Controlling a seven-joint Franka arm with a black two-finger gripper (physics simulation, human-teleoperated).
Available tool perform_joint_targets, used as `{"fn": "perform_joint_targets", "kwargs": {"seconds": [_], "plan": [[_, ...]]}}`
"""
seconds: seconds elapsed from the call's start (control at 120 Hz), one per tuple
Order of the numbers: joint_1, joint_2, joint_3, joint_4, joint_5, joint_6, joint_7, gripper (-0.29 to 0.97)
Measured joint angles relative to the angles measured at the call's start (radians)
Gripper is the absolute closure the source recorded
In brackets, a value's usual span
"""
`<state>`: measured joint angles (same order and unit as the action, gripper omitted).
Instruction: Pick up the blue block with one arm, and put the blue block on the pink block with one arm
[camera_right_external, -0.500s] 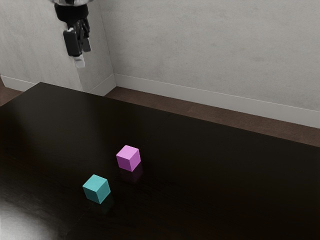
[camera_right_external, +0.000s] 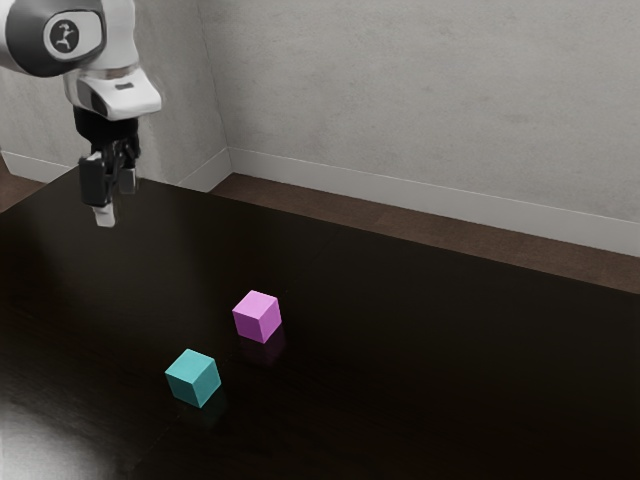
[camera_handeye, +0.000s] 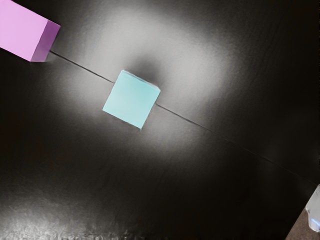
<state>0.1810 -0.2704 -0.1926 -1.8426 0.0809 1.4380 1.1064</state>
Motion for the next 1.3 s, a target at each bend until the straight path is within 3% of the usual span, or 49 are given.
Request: {"fn": "perform_joint_targets", "kwargs": {"seconds": [0.092, 0.208, 0.358, 0.708, 0.858, 1.3], "plan": [[0.011, -0.068, 0.0, -0.162, 0.002, 0.055, 0.076, 0.0], [0.011, -0.094, 0.021, -0.338, -0.034, 0.226, 0.189, 0.0], [0.023, -0.017, 0.036, -0.386, -0.12, 0.398, 0.312, 0.0], [0.007, 0.09, 0.035, -0.575, -0.183, 0.757, 0.495, 0.0], [0.011, 0.164, 0.031, -0.581, -0.188, 0.832, 0.543, 0.0], [0.006, 0.24, 0.028, -0.651, -0.201, 0.946, 0.581, 0.0]]}}
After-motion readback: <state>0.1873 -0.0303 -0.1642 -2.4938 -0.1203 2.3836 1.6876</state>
